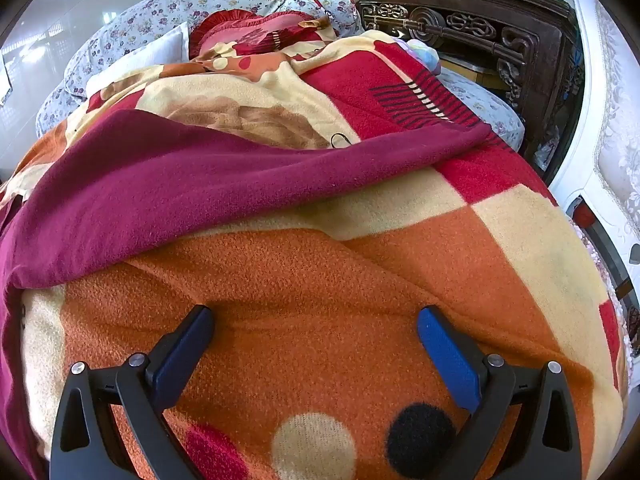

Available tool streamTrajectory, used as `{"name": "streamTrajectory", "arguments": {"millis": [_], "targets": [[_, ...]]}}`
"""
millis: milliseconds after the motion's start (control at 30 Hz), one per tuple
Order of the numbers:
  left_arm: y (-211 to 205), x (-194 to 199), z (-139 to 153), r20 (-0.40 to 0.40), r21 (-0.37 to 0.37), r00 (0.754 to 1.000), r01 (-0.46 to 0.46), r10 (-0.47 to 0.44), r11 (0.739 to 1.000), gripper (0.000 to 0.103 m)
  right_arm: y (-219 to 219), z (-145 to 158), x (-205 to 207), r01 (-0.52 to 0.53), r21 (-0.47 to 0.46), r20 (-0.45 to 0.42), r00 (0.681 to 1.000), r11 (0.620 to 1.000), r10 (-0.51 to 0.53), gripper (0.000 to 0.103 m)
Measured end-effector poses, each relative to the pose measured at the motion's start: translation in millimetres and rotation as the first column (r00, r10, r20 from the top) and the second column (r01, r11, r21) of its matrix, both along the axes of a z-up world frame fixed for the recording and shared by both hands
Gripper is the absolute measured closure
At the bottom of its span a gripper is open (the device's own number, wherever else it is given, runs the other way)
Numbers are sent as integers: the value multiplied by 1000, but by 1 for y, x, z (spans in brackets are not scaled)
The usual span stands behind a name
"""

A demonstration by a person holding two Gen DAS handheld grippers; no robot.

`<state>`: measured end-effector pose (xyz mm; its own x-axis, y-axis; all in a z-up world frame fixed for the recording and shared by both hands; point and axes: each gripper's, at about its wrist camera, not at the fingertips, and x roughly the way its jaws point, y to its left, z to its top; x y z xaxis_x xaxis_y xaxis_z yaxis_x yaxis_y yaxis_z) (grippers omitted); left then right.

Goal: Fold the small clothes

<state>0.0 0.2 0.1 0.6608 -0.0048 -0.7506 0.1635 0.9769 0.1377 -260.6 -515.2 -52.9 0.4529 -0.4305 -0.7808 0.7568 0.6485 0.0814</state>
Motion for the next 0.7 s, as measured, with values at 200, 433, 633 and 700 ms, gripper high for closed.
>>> {"name": "streamTrajectory", "arguments": {"millis": [200,433,633,700], "targets": [[6,-2,5,-14,-6,1000,4,-4,1000,0,0,0,0,1,0,3,1000,1000,-1,0],[3,-19,22,12,-5,1000,9,-9,1000,0,-2,5,1,-8,-3,-18,1000,1000,8,0],[0,-48,52,55,-62,998,32,-28,998,0,38,33,-16,-20,-30,40,999,999,21,0],[-2,-56,58,58,-73,998,45,-40,996,0,54,45,-23,-29,-18,58,998,999,30,0]]}}
